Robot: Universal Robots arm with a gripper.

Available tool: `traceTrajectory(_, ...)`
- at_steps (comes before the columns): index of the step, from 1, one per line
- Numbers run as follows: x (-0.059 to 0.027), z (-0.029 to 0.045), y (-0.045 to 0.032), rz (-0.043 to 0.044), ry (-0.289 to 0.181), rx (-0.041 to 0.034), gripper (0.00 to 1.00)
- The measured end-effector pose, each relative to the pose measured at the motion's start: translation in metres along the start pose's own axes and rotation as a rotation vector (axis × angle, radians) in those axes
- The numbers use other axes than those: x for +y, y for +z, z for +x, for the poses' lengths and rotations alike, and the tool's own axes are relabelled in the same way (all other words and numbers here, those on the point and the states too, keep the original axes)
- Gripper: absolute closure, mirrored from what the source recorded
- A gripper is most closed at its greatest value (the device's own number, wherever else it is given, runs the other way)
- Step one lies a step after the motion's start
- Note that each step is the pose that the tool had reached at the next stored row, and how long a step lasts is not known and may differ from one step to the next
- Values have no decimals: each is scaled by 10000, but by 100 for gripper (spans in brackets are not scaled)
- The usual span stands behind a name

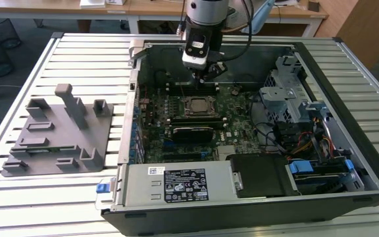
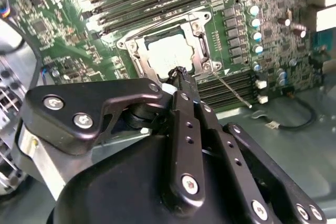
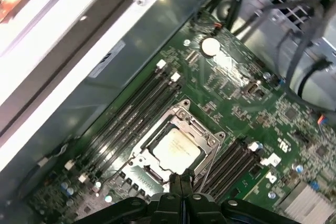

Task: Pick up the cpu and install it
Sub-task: 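Install the first cpu locking lever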

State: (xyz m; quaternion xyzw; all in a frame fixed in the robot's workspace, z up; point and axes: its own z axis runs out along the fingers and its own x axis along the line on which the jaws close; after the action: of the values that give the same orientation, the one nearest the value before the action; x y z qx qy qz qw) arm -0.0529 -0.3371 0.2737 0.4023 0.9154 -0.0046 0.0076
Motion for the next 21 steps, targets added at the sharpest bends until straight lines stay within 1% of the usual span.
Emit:
traceTrajectory(3, 0, 0, 5, -7, -536, -5, 89)
traceTrajectory(8, -1, 1, 6, 14, -1322, -44, 89)
traceTrajectory(14, -1, 1, 13, -1, -2395, -53, 89)
traceTrajectory(21, -1, 1, 16, -25, -3505, -57, 89)
